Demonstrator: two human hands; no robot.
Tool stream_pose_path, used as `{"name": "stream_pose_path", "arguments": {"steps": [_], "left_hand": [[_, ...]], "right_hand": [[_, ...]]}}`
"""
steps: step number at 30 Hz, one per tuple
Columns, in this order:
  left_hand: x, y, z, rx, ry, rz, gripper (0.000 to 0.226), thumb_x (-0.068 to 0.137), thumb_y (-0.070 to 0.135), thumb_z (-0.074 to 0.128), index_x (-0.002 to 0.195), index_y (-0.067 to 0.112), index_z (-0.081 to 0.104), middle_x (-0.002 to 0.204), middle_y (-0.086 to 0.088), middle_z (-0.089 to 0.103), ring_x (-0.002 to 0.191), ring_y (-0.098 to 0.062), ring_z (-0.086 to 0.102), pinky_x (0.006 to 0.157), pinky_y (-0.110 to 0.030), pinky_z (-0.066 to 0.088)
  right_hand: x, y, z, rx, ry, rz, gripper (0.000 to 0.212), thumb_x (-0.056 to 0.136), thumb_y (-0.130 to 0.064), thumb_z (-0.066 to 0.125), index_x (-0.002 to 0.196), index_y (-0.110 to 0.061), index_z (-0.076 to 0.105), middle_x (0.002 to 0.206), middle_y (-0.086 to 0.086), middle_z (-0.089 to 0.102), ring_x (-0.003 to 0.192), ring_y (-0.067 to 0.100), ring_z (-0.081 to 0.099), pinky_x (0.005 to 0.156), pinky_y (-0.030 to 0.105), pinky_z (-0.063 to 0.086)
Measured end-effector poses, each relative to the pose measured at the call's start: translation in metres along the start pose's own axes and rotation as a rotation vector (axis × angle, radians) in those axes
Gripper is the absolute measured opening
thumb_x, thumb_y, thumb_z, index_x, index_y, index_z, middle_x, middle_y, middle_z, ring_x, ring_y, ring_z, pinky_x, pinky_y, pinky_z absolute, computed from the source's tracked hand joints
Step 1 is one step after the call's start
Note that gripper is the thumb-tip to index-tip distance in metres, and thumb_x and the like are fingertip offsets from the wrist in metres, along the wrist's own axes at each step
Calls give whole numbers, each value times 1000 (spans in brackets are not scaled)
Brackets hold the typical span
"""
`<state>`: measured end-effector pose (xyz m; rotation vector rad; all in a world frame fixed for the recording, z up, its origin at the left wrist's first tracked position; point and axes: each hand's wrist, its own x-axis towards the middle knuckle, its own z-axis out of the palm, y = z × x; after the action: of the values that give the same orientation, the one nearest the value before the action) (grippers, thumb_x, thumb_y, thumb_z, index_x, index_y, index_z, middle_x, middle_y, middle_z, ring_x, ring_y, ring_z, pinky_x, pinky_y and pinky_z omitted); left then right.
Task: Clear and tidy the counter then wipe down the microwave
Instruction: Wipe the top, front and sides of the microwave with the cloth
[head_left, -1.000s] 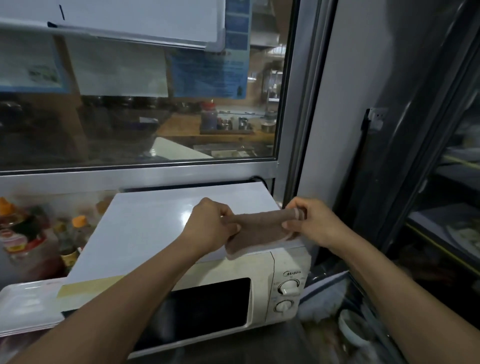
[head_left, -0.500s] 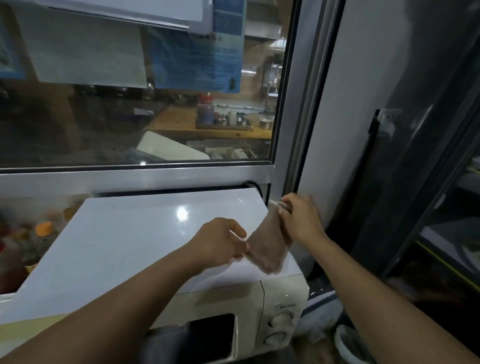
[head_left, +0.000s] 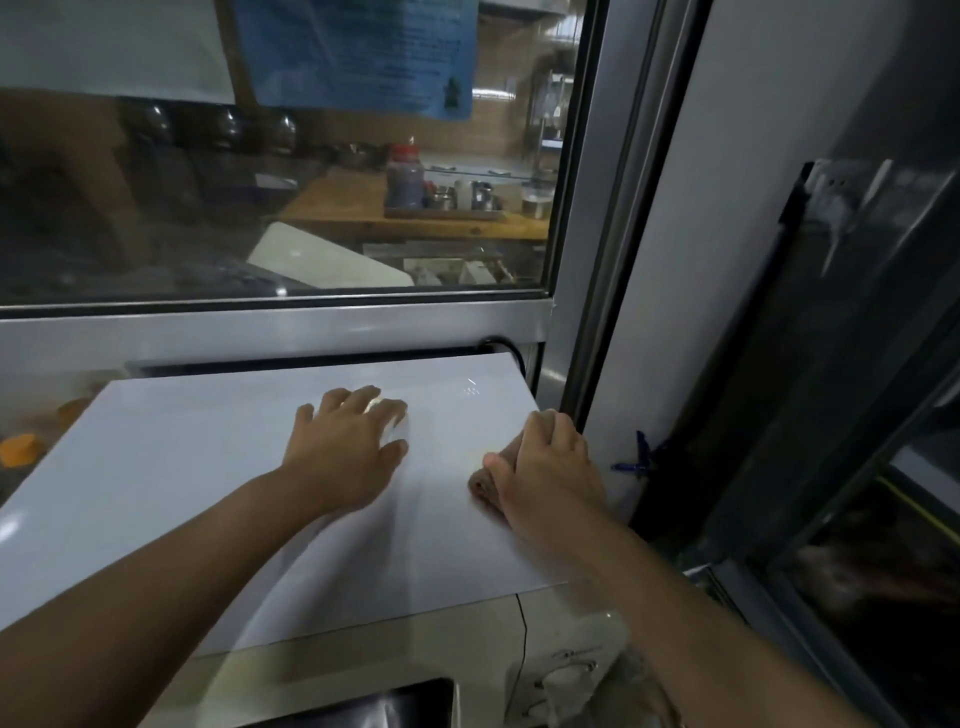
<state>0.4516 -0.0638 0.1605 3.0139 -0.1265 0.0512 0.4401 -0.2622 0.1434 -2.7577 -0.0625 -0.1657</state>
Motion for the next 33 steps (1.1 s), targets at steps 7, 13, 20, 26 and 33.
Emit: {"name": "stream_pose_path", "arguments": {"steps": [7,13,20,26,33], "left_hand": [[13,-11,6,51,1,29,63,84,68,19,140,41,29,149,8,30,133,-22,31,106,-40,30],[15,-14,8,31,2,20,84,66,74,1,139,44,28,148,11,30,130,-20,31,103,-36,32],[13,-14,7,34,1,31,51,91,60,31,140,44,28,149,10,28,131,-21,30,105,-38,32],[22,-20,6,20,5,70,55,88,65,36,138,43,33,145,10,33,125,-23,34,100,-37,36],[25,-36,-2,-66,-17,124,50,89,53,42,136,38,39,144,9,36,123,-23,37,102,-40,38]], "right_hand": [[79,5,6,53,-121,-32,50,95,-46,35,129,-9,35,133,12,36,119,30,42,94,41,40],[148,0,19,136,-130,3,47,96,-42,36,127,-7,39,137,19,39,120,34,45,99,41,39],[90,13,10,86,-121,-103,50,98,-40,31,139,-14,25,140,9,32,118,27,43,96,41,40],[75,16,6,63,-98,-188,31,98,-33,31,119,-11,37,130,6,31,108,21,42,90,36,40],[144,-3,19,-26,-44,-229,34,99,-34,33,122,-12,45,134,8,30,125,25,30,106,35,27]]}}
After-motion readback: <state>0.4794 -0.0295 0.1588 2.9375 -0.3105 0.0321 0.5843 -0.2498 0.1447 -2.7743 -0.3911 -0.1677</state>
